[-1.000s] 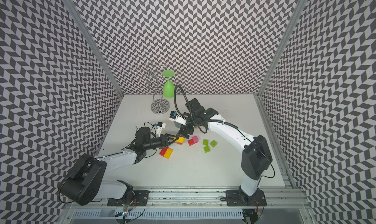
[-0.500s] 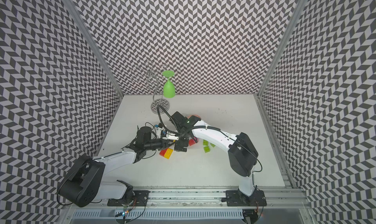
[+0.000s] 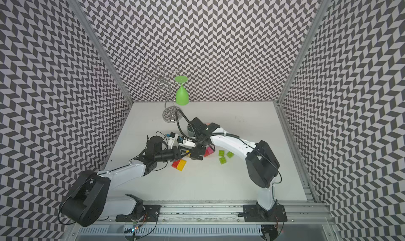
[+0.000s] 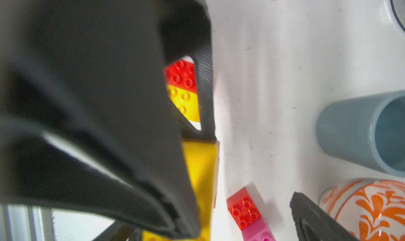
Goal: Assemble the letter s with lego
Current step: Pick up the lego brick from the center of the board.
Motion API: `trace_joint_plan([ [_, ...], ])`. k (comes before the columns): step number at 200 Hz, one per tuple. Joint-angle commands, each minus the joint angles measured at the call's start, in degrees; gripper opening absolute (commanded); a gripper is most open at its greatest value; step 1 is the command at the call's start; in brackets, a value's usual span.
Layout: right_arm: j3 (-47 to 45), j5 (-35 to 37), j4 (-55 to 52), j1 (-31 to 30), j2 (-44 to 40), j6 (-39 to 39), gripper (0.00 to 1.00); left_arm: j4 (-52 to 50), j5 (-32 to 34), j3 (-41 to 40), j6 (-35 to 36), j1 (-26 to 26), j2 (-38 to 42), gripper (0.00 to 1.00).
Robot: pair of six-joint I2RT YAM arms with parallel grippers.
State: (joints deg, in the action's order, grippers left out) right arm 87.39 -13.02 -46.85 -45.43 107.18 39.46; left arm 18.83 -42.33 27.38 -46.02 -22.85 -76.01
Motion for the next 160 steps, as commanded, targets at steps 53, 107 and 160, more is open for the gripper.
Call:
trace_joint_plan([
  [53, -8.59, -8.27, 10.38, 1.4, -7.44, 1.14, 0.98, 0.97, -0.92, 2.01, 0.76, -0.28, 1.41, 0.42],
  [107, -10.21, -9.84, 13.46, 1.4, -6.99, 1.39, 0.96, 0.58, -1.13, 2.31, 0.67, -0.35, 1.66, 0.4],
  [160, -10.55, -9.93, 14.88, 1.32, -5.29, 1.23, 0.87, 0.66, -1.27, 2.37, 0.42, -0.35, 1.87, 0.39],
])
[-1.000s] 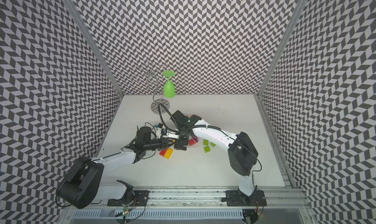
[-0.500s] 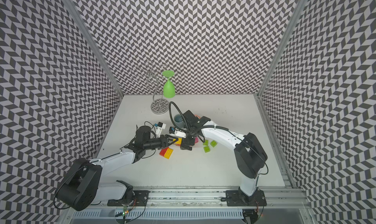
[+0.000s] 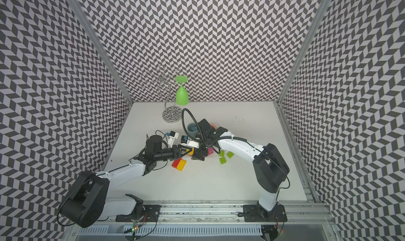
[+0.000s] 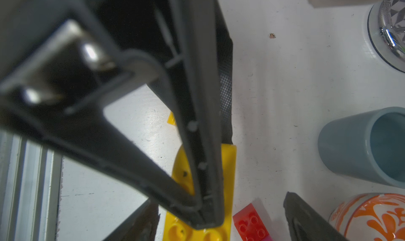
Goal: Assemble the letter s with lego
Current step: Pick up the lego brick from the center of the board.
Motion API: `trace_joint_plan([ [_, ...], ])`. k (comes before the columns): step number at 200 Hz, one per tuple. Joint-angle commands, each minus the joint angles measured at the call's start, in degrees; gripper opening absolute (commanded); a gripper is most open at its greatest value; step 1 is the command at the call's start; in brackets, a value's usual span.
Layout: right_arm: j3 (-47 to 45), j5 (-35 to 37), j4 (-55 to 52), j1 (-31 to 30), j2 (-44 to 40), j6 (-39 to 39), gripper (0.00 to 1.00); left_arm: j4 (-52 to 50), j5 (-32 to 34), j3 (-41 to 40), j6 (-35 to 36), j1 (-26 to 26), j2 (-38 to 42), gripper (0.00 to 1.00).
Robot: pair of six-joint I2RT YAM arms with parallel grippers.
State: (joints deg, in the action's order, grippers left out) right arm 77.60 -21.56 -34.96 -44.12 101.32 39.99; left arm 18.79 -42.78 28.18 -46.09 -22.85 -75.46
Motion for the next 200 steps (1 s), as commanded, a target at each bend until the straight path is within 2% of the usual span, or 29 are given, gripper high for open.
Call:
trace_joint_plan([
  [1, -0.82, -1.38, 3.02, 0.0, 0.56, 0.66, 0.87, 0.71, -0.81, 1.54, 0.48, -0.3, 1.35, 0.39],
  [67, -6.61, 0.11, 9.43, -0.52, -0.76, -0.83, 0.83, 1.36, -0.85, 1.44, -0.11, -0.35, 1.28, 0.37],
  [144, -7.39, 3.27, 14.42, -1.16, -1.74, -0.55, 0.78, 1.6, -0.9, 1.05, -0.32, -0.35, 1.37, 0.36],
  [200, -5.9, 3.46, 12.65, -1.5, -1.18, 0.78, 0.64, 1.44, -0.76, 1.08, -0.18, -0.35, 1.29, 0.35],
])
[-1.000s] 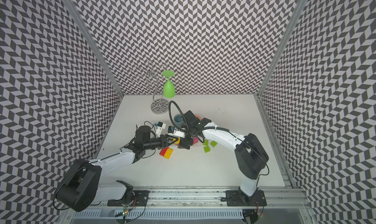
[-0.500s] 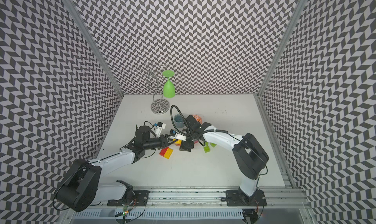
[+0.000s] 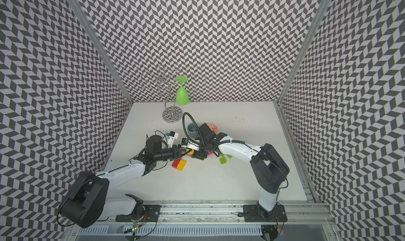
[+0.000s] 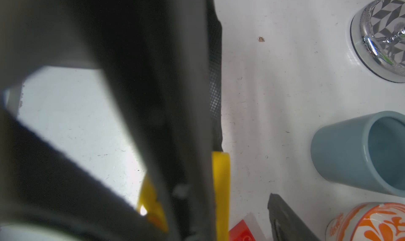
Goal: Assemble the letter s with lego
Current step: Pick up the lego brick from the center of the board.
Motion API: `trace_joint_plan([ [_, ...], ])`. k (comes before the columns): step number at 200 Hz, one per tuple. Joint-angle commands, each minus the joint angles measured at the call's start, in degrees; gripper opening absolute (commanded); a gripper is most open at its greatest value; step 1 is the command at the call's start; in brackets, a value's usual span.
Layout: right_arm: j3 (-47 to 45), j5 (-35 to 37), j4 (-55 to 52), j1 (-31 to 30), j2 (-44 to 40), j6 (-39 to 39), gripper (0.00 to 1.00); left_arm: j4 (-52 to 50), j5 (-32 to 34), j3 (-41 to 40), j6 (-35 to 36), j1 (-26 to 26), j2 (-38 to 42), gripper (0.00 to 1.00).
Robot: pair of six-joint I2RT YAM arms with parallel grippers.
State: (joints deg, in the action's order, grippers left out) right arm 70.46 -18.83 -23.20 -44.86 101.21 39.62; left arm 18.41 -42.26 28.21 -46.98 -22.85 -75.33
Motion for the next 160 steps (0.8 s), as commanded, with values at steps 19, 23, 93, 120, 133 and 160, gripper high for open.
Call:
trace_joint_plan([
  [19, 1.09, 0.55, 1.05, -1.0, -1.05, 1.31, 0.6, 1.73, -1.25, 1.02, 0.75, -0.35, 1.2, 0.35],
  [23, 1.1, 0.48, 1.01, -1.02, -1.02, 1.34, 0.6, 1.8, -1.25, 0.95, 0.73, -0.35, 1.29, 0.35],
  [93, 2.8, 0.04, -0.34, -1.37, 0.39, 2.45, 0.47, 1.36, -1.16, 1.18, 0.75, -0.32, 1.43, 0.33],
  [120, 3.34, -0.33, -0.57, -1.61, 0.8, 2.78, 0.43, 1.14, -1.16, 1.31, 0.89, -0.38, 1.48, 0.33],
  [133, 3.57, -0.42, -0.79, -1.71, 1.07, 2.9, 0.39, 1.07, -1.16, 1.36, 0.88, -0.41, 1.42, 0.33],
  [160, 3.95, -0.4, -1.3, -1.72, 1.49, 3.15, 0.34, 0.66, -1.24, 1.59, 1.14, -0.35, 1.47, 0.33],
])
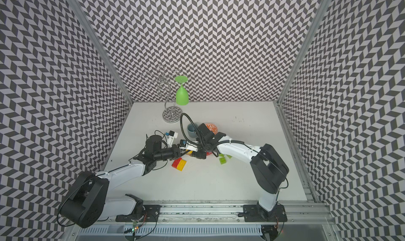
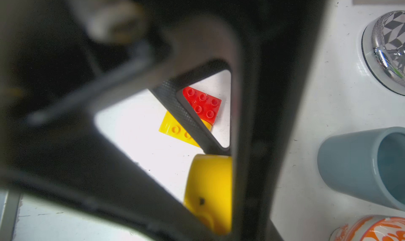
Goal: Assemble the letter s with lego
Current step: Pick up the lego brick from the center of the board.
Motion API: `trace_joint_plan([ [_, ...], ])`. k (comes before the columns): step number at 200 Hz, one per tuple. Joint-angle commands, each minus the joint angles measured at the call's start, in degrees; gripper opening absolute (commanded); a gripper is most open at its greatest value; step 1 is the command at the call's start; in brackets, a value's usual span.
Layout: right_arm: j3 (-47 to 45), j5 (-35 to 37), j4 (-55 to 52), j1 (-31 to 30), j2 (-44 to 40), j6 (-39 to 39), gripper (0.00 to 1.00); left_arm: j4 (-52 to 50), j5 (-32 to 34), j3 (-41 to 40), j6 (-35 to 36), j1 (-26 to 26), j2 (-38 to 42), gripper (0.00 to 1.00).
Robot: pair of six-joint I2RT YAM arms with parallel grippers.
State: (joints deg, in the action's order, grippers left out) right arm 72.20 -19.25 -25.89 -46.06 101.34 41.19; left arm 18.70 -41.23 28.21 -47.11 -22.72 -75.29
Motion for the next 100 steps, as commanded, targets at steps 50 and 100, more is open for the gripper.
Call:
trace_joint_plan([
  [50, 2.06, -0.86, 1.22, -0.59, 1.6, 1.7, 0.28, 0.2, -2.35, 1.73, 1.23, -0.56, 1.55, 0.32],
  [100, 1.61, -1.32, 1.19, -0.52, 1.32, 1.71, 0.22, -0.02, -1.84, 1.47, 1.51, -0.52, 2.92, 0.42],
])
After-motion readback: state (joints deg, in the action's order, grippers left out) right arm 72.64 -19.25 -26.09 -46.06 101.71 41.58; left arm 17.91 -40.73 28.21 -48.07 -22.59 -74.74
